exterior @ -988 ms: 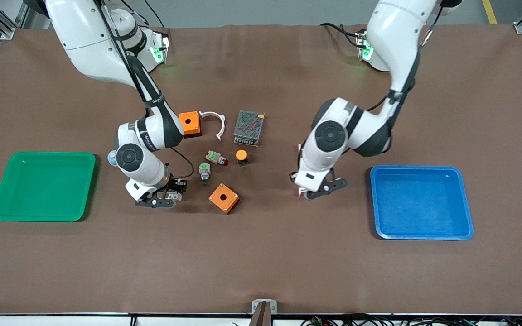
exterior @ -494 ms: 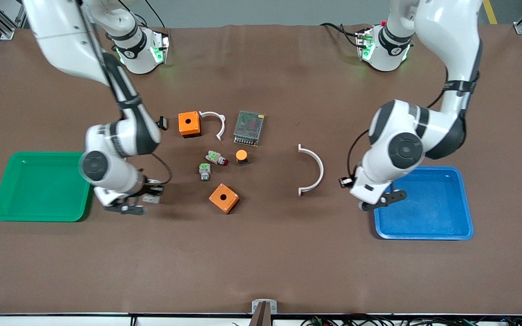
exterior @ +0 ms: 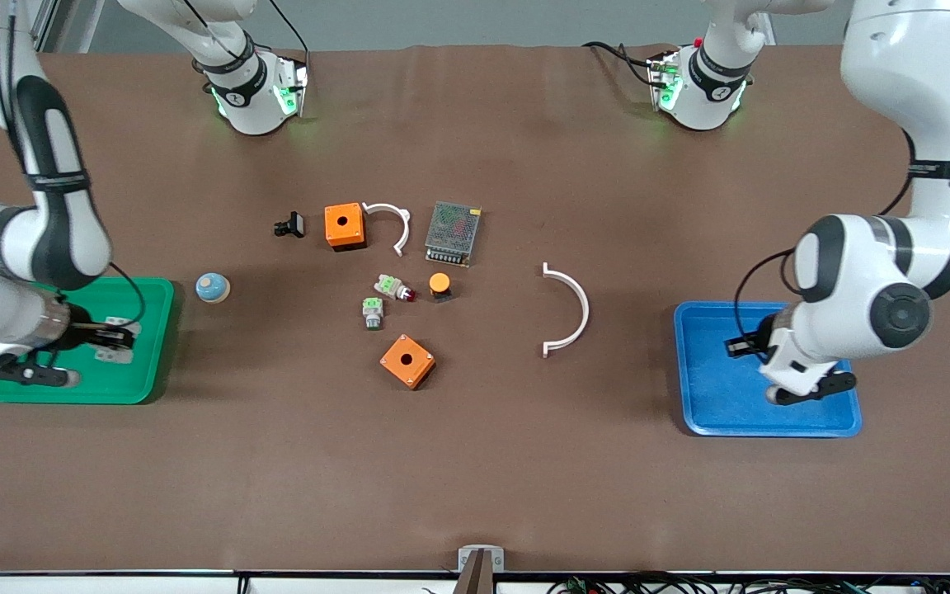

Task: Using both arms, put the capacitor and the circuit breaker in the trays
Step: 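Carry the breaker to the green tray while the left gripper carries the capacitor, then lower the breaker into the green tray while the left gripper lowers the capacitor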

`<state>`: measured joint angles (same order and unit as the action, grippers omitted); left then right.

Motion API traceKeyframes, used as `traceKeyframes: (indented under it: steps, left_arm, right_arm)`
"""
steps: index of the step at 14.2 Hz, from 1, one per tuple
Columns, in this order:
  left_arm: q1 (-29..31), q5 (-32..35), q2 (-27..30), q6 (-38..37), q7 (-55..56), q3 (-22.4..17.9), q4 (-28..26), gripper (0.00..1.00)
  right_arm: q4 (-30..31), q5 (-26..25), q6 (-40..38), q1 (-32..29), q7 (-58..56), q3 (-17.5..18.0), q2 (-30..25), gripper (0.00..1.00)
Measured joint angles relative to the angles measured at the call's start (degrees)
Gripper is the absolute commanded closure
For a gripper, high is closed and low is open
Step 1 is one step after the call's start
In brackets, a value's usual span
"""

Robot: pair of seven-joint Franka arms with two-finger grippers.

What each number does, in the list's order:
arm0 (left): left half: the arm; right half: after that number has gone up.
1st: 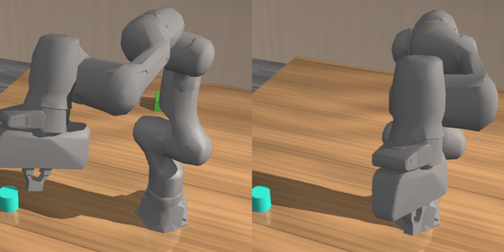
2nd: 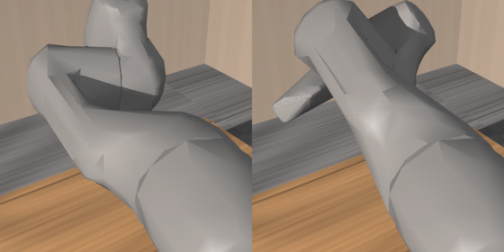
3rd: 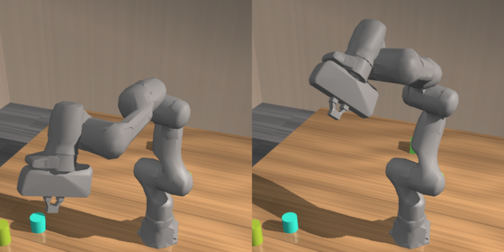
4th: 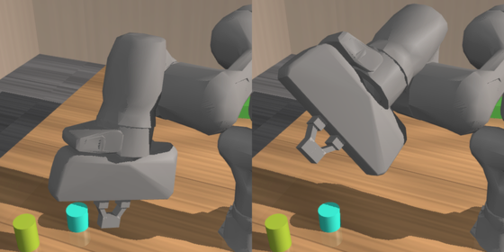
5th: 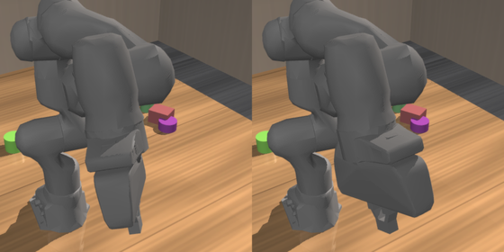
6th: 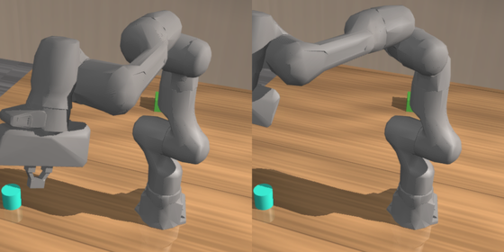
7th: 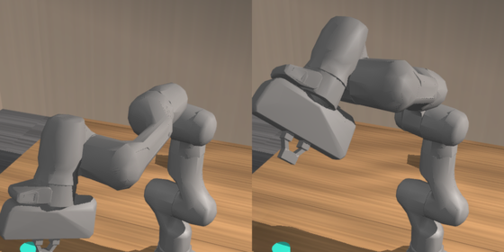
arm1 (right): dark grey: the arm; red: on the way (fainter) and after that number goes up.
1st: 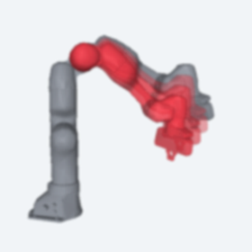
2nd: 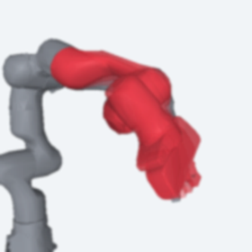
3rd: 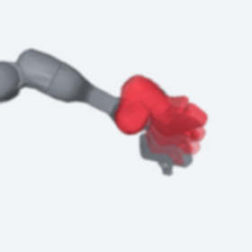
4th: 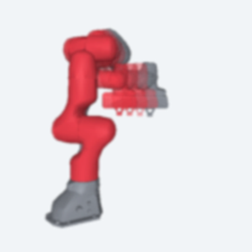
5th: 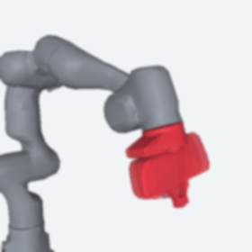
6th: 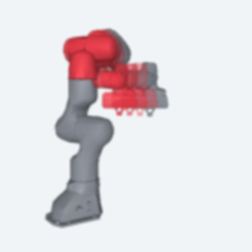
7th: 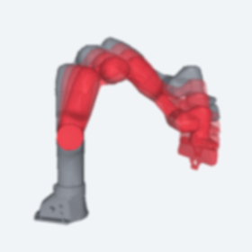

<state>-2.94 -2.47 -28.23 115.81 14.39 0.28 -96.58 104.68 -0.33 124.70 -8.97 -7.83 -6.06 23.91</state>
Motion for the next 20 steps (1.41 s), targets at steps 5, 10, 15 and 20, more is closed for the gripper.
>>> traceKeyframes:
  steps: [5, 10, 15, 20]
  left_arm:
    - [2.38, 0.67, -3.83, 12.16, -3.16, 0.09, -4.62, 0.83]
    - [2.76, 3.83, -6.69, 17.54, -3.16, 0.07, -5.63, 0.82]
    - [3.27, 4.01, -7.15, 17.91, -3.16, 0.06, -5.63, 0.76]
    - [3.26, 4.02, -7.22, 17.95, -3.16, 0.07, -5.58, 0.00]
  right_arm:
    - [2.91, -0.04, 8.65, -7.85, -8.82, 0.07, 1.61, 1.00]
    - [4.73, -0.05, 16.05, -10.14, -11.07, 0.14, 6.68, 1.00]
    - [4.72, -0.05, 16.47, -10.40, -11.47, 0.37, 7.85, 1.00]
    - [4.72, -0.04, 16.94, -10.72, -12.30, 0.42, 8.36, 0.00]
